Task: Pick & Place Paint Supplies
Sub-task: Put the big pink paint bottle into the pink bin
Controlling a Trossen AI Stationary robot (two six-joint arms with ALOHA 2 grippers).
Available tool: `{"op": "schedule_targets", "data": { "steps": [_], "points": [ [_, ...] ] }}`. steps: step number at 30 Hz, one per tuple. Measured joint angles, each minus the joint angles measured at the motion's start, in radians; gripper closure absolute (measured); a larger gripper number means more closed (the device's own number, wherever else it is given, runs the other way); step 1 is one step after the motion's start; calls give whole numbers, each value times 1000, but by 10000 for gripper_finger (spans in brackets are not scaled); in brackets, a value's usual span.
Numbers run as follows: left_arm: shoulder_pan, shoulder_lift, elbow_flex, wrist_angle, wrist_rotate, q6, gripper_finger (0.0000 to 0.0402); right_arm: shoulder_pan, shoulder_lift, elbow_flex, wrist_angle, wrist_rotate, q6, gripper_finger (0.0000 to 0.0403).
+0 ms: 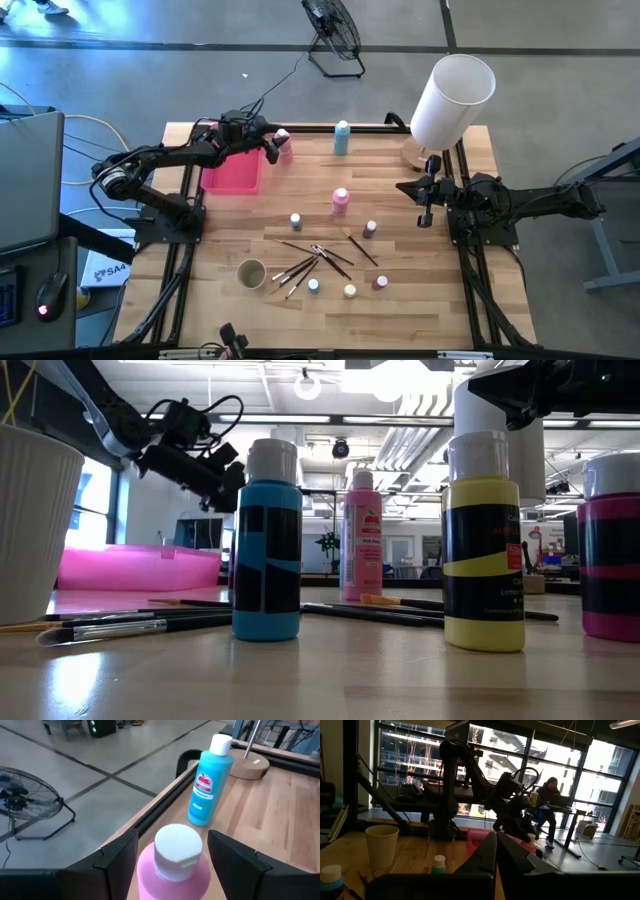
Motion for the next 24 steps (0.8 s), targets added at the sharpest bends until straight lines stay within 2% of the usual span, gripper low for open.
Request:
{"op": "schedule_targets", "data": {
  "steps": [9, 18, 24],
  "points": [
    [0, 0, 0, -7, 0, -1, 173, 0, 0, 0, 0, 0, 0, 400],
    [0, 0, 0, -7, 2, -3, 247, 0, 0, 0, 0, 0, 0, 400],
    [0, 0, 0, -7, 3, -5, 275, 0, 0, 0, 0, 0, 0, 400]
  ]
}}
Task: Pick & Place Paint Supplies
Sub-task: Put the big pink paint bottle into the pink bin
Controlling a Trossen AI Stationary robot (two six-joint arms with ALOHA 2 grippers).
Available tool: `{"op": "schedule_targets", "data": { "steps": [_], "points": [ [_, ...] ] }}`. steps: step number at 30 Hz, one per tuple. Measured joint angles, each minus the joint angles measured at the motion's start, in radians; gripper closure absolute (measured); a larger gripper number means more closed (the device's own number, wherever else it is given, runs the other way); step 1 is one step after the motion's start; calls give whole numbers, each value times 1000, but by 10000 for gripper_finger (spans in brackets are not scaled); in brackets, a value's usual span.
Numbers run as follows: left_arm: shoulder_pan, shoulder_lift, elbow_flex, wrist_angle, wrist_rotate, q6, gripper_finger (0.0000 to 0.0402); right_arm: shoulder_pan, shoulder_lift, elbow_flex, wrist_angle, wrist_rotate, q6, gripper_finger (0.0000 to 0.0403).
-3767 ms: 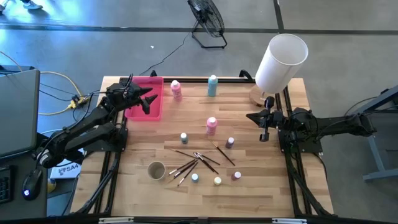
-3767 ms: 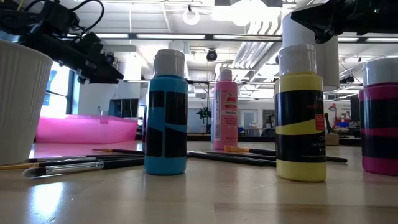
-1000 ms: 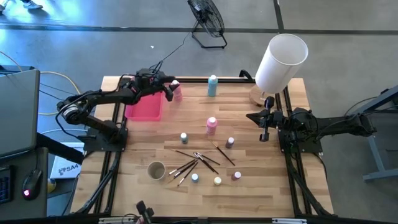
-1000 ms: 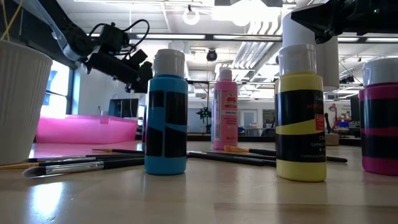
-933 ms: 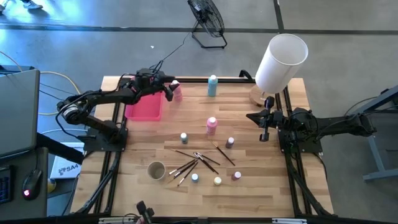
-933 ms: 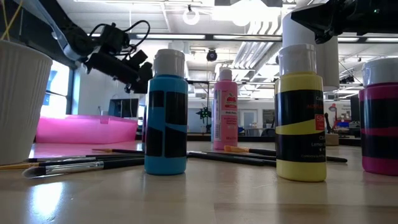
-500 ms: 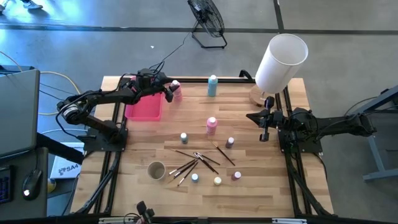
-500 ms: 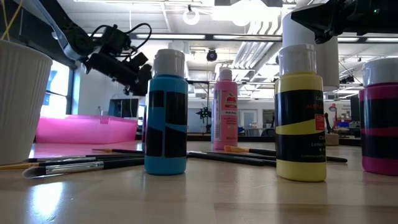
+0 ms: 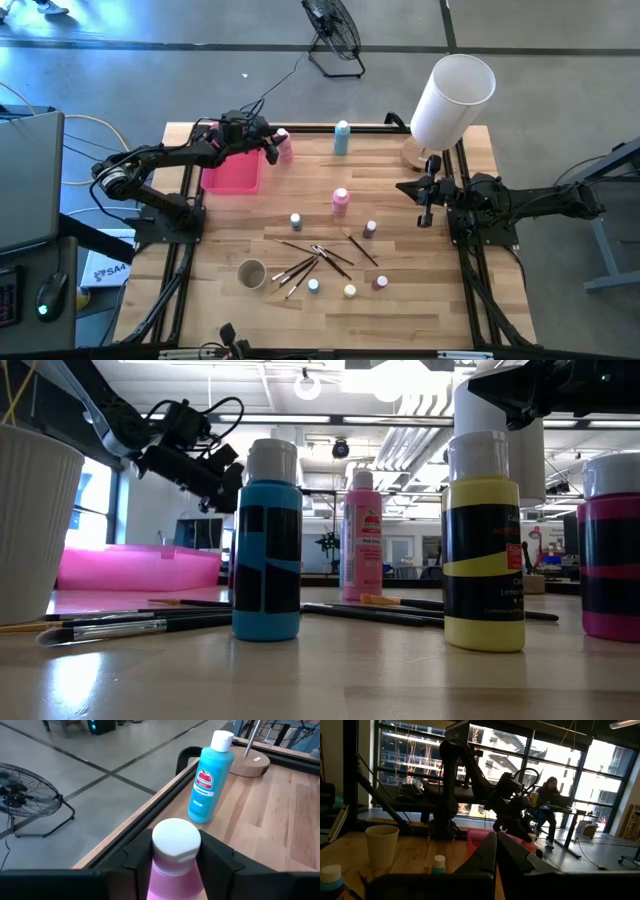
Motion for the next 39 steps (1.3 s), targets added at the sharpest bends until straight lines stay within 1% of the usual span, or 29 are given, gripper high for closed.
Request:
{"op": "schedule_targets", "data": {
  "steps": [23, 31, 39],
  "points": [
    [0, 0, 0, 0, -3, -23, 266, 0, 0, 0, 0, 0, 0, 400],
    [0, 0, 0, 0, 16, -23, 283, 0, 0, 0, 0, 0, 0, 400],
    [0, 0, 0, 0, 18, -26, 273, 0, 0, 0, 0, 0, 0, 400]
  ]
}}
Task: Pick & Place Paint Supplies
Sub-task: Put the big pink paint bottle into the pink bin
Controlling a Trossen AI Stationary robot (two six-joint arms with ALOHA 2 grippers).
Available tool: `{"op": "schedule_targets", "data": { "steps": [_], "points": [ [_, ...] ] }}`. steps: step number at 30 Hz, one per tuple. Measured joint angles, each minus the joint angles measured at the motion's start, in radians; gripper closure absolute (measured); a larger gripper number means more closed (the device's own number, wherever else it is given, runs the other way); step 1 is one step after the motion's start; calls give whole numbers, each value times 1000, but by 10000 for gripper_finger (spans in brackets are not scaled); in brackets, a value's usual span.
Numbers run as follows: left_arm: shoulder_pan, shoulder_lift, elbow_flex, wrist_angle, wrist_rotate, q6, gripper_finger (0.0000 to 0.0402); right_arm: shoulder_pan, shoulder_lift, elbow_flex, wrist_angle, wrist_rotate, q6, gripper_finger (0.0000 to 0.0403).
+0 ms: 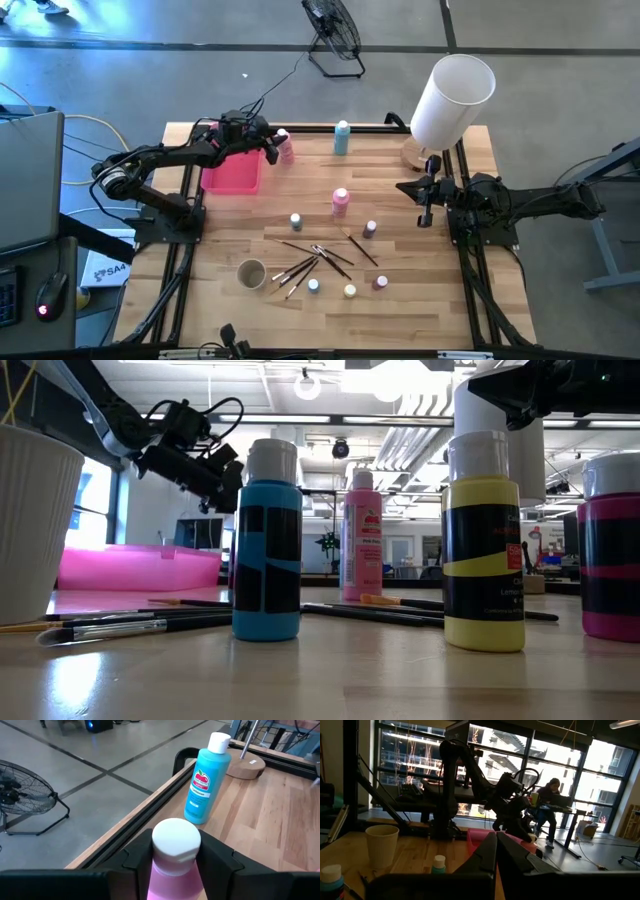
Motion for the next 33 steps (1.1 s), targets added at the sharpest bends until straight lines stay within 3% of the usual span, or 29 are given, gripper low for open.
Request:
{"op": "schedule_targets", "data": {
  "steps": [7, 16, 28, 33],
  "points": [
    [0, -39, -3, -11, -1, -2, 272, 0, 0, 0, 0, -2, 0, 400],
    [0, -247, -3, -102, -44, 17, 271, 1, 0, 0, 0, -3, 0, 400],
    [0, -592, -2, -330, -284, 65, 271, 1, 0, 0, 0, -3, 0, 400],
    [0, -673, -2, -417, -438, 58, 271, 1, 0, 0, 0, -3, 0, 400]
  ]
}}
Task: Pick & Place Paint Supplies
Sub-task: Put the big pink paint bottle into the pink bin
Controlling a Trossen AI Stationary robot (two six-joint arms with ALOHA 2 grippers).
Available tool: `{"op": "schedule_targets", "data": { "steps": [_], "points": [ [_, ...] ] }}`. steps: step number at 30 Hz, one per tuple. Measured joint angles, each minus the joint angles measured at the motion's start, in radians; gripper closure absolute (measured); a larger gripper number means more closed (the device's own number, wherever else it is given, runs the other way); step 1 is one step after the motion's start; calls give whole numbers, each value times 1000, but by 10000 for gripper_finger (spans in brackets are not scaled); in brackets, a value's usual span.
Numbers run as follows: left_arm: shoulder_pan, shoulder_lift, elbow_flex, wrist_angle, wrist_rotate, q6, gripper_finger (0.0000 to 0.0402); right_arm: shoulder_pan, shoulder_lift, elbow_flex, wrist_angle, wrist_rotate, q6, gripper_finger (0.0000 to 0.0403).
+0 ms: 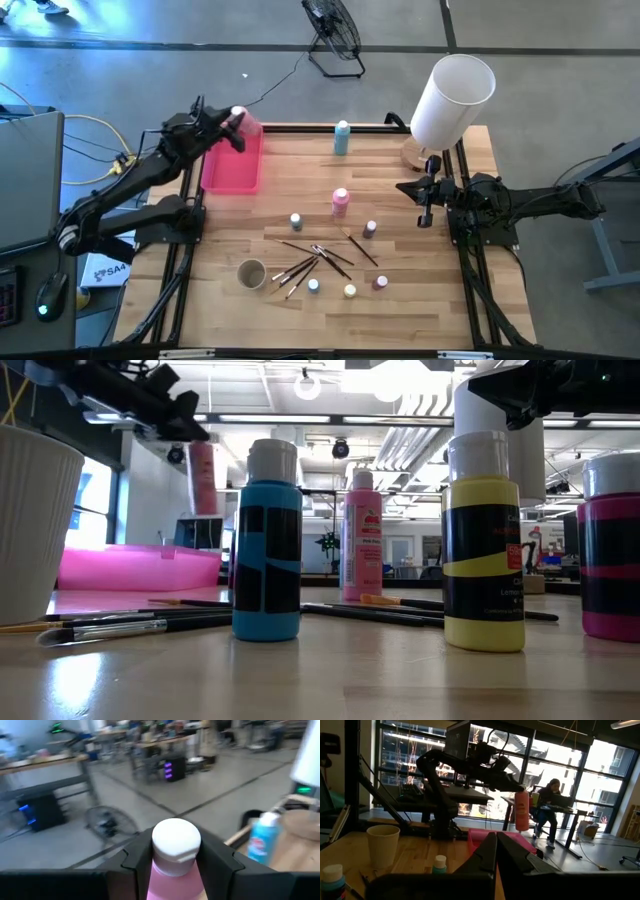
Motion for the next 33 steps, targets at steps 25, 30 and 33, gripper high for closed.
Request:
{"op": "schedule_targets", "data": {
  "steps": [25, 30, 33],
  "points": [
    [74, 130, 1, -129, -240, -139, 271, 0, 0, 0, 0, -28, 0, 400],
    [143, 137, 1, -109, -140, -152, 271, 0, 0, 0, 0, -30, 0, 400],
    [147, 144, 1, -101, -109, -152, 271, 0, 0, 0, 0, -28, 0, 400]
  ]
}}
